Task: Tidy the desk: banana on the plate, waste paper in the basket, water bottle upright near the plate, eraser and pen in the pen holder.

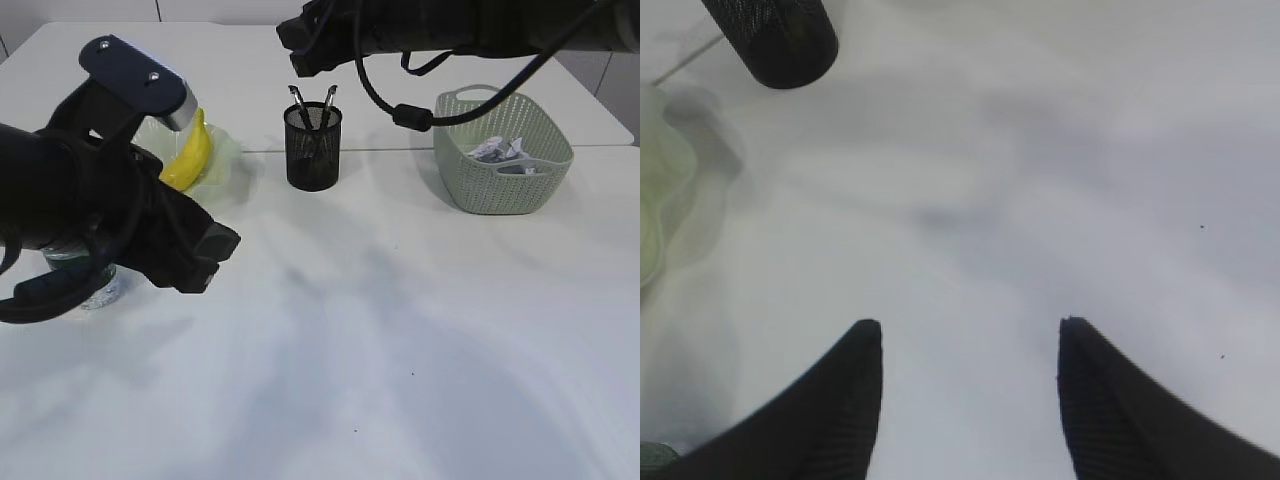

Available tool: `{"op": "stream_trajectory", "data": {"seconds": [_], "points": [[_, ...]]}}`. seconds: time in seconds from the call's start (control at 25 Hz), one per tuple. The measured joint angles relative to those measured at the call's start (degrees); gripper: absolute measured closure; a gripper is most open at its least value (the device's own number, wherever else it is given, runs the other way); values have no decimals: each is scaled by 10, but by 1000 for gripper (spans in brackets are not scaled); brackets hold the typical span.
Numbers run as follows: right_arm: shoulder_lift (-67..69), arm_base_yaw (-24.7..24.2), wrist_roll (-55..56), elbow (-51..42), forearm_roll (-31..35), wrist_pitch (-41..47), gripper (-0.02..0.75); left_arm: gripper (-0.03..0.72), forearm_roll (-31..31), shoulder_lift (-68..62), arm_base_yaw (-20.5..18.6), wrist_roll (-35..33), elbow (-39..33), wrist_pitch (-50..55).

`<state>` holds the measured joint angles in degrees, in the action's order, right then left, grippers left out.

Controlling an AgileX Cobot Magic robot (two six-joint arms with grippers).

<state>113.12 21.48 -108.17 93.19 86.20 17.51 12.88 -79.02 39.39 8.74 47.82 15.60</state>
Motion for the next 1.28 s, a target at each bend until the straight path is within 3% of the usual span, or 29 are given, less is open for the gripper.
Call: {"op": "stream_trajectory", "data": {"seconds": [0.12, 0.28, 0.64, 0.76, 1.04, 1.28], "points": [[-43, 0, 8, -44, -29, 28, 426, 285, 0, 12, 0, 0, 0, 6], [-96, 0, 71, -93, -122, 93, 425, 285, 0, 24, 0, 0, 0, 18], [-164, 0, 412, -111, -484, 318, 425, 285, -16, 29, 0, 0, 0, 57], [-172, 0, 526, -111, -573, 380, 425, 285, -27, 37, 0, 0, 0, 70], [-212, 0, 717, -111, -691, 455, 425, 286, -32, 69, 0, 8, 0, 132], [-260, 0, 847, -111, -751, 501, 425, 286, -32, 112, 0, 35, 0, 180]]}}
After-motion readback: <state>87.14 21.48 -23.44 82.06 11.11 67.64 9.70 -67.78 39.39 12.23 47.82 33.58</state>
